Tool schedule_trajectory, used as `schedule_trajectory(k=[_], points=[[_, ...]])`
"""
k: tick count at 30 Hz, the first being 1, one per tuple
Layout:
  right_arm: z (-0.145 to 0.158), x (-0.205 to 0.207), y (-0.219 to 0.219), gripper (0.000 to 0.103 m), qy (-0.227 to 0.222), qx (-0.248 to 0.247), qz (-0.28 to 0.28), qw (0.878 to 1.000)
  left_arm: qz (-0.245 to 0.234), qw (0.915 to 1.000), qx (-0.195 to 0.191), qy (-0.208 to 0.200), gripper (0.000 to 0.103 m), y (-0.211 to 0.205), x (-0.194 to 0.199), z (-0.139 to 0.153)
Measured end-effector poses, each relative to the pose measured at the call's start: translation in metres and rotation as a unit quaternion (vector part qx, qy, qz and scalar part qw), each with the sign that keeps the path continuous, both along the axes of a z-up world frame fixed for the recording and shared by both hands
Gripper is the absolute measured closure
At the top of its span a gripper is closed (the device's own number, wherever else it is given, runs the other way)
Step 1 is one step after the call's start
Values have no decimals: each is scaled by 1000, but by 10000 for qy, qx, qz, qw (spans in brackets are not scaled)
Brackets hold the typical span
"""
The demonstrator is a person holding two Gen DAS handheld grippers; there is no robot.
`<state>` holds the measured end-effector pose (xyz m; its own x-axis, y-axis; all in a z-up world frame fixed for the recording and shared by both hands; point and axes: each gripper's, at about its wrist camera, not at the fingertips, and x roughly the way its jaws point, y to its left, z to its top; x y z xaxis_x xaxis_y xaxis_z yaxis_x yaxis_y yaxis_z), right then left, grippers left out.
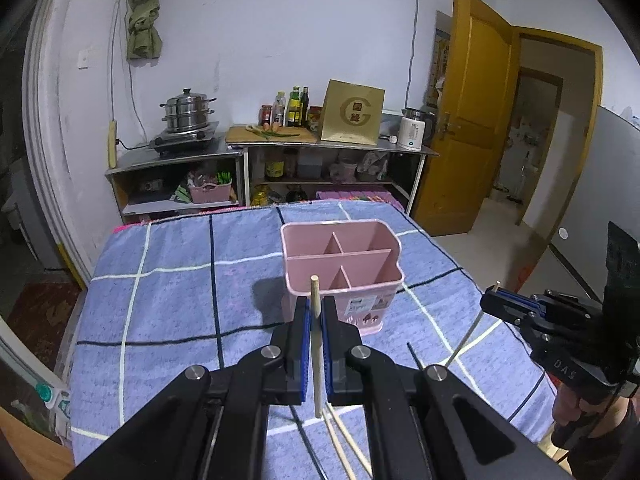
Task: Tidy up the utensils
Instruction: 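Lift both held chopsticks and carry them over the pink basket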
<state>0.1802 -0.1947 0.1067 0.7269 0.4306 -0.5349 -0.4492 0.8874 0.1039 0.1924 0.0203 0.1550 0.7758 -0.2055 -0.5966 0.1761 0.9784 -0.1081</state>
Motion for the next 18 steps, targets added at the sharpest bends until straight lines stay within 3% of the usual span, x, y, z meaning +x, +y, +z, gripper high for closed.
schedule_trajectory(k=[7, 18], points=[[25, 25, 3, 98, -245, 303, -49, 9992, 1, 9995, -312, -25, 98, 0, 29, 18], [69, 73, 6, 98, -701, 975, -278, 9924, 267, 9968, -655, -381, 98, 12, 82, 59]])
